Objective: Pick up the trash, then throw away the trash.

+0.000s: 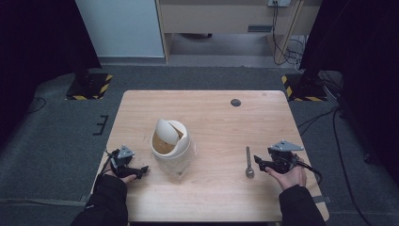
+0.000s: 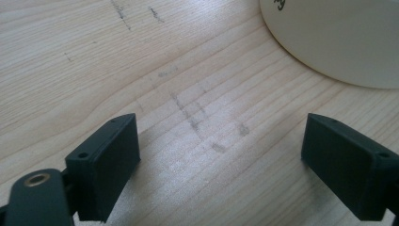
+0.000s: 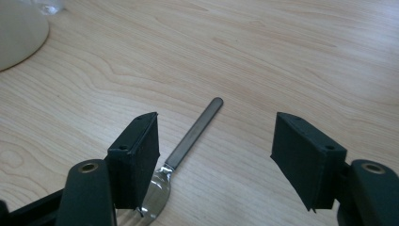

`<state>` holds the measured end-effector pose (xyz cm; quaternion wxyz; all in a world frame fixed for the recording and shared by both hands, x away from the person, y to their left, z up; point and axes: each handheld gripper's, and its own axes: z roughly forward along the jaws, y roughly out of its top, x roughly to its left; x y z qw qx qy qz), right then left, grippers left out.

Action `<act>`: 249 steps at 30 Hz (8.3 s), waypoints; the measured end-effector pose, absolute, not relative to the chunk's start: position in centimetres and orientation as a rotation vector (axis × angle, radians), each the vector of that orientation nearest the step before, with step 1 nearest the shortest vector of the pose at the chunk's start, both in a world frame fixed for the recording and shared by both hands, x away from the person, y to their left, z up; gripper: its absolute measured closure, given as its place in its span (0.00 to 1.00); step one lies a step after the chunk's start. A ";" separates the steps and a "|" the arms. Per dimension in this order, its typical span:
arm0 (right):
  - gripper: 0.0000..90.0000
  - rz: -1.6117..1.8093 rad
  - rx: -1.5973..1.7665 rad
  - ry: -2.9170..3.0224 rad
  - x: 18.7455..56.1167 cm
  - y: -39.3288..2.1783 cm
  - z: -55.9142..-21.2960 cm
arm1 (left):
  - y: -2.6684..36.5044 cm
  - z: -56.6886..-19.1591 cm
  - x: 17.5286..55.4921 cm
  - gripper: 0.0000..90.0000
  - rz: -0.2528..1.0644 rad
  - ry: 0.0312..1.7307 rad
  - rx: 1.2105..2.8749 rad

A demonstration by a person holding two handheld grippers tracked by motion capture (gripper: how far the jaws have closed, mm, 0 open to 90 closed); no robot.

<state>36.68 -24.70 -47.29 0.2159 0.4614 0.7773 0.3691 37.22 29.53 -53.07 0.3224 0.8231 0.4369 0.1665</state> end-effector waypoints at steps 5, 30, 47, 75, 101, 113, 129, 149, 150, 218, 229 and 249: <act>0.38 1.033 1.284 2.145 37.9 -24.0 -47.3 | 29.5 -53.1 37.3 0.09 0.437 1.144 2.163; 0.63 0.827 1.429 2.325 38.2 -21.2 -50.7 | 29.4 -53.1 37.3 0.08 0.433 1.144 2.171; 0.89 0.768 1.386 2.334 38.0 -20.9 -51.5 | 29.3 -53.0 37.4 0.08 0.430 1.142 2.178; 0.89 1.077 1.309 2.182 37.7 -23.7 -47.7 | 30.0 -50.5 37.0 0.19 0.438 1.189 1.988; 0.89 1.371 1.144 1.929 36.8 -25.4 -41.9 | 31.1 -44.8 35.2 0.22 0.603 1.152 1.661; 0.89 1.474 1.017 1.878 36.1 -23.7 -39.0 | 29.5 -39.3 33.4 0.26 0.647 0.994 1.535; 0.89 1.584 0.834 1.899 35.4 -19.4 -36.5 | 22.1 -35.0 32.7 0.33 0.568 0.776 1.495; 0.89 1.658 0.682 1.973 33.9 -17.6 -38.0 | 15.3 -34.6 33.4 0.42 0.428 0.710 1.501; 0.89 1.661 0.679 1.977 33.8 -17.5 -38.0 | 15.1 -34.5 33.5 0.43 0.424 0.709 1.501; 0.62 1.539 0.917 1.919 35.1 -23.5 -41.8 | 20.6 -31.7 31.3 0.96 0.456 0.659 1.413; 0.46 1.431 1.032 1.936 36.2 -25.1 -44.3 | 25.2 -34.5 31.5 0.96 0.536 0.775 1.418; 0.43 1.347 1.058 1.990 36.7 -25.4 -45.8 | 25.1 -37.8 33.5 0.96 0.608 0.820 1.440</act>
